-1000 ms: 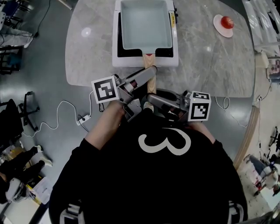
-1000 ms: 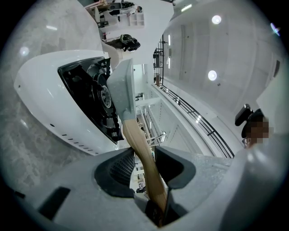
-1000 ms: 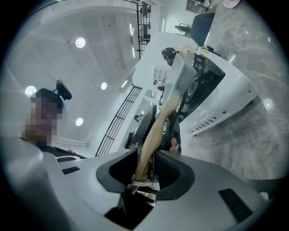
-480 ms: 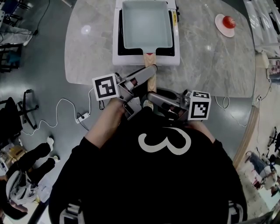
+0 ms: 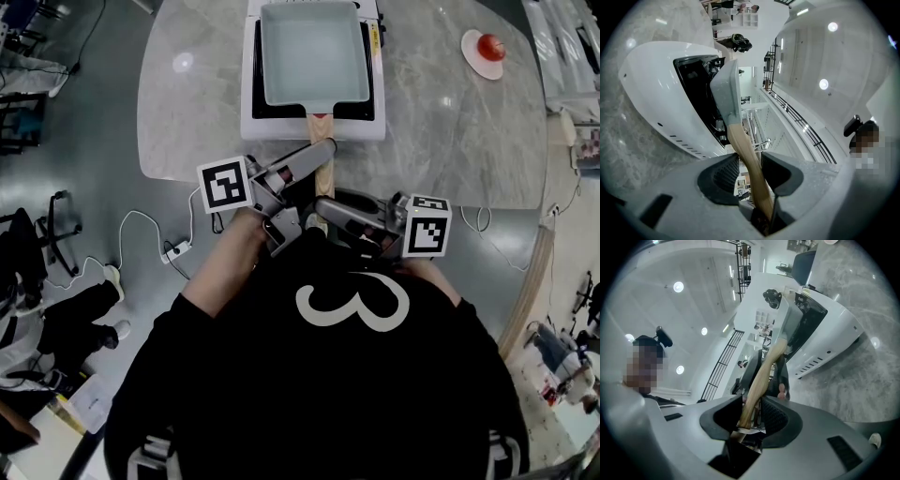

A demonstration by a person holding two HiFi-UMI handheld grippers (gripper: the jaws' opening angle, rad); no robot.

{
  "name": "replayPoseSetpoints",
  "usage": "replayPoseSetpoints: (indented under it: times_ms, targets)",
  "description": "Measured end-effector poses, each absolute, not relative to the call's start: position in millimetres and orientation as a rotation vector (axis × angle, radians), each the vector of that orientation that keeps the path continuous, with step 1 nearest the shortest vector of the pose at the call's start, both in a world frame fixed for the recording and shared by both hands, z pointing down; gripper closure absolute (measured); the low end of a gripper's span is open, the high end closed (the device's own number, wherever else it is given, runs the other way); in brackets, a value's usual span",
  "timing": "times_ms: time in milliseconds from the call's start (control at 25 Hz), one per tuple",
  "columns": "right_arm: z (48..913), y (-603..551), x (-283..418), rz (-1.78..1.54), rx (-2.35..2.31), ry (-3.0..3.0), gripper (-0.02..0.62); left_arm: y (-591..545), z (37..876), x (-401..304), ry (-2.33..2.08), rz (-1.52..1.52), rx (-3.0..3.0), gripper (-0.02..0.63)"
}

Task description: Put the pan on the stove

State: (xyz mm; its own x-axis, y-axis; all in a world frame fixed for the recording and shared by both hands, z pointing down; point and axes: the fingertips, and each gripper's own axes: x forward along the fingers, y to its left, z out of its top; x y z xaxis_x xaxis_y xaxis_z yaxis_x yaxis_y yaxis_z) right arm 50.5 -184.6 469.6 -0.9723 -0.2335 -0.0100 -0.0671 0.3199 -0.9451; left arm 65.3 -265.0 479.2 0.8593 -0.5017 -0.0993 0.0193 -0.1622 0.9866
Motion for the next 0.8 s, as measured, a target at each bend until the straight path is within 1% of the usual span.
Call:
replayPoseSetpoints:
  times_ms: [600,800]
  targets:
    - [467,-187,39,-1.738,-0.288,2.436,0.48,-267,478,60,-0.338,-0.493,1.67,0.445]
    - [466,-188,40,-1.725,-0.289,2.443,0.48,-271,481,61,-0.343,-0.468,1.691,0.417]
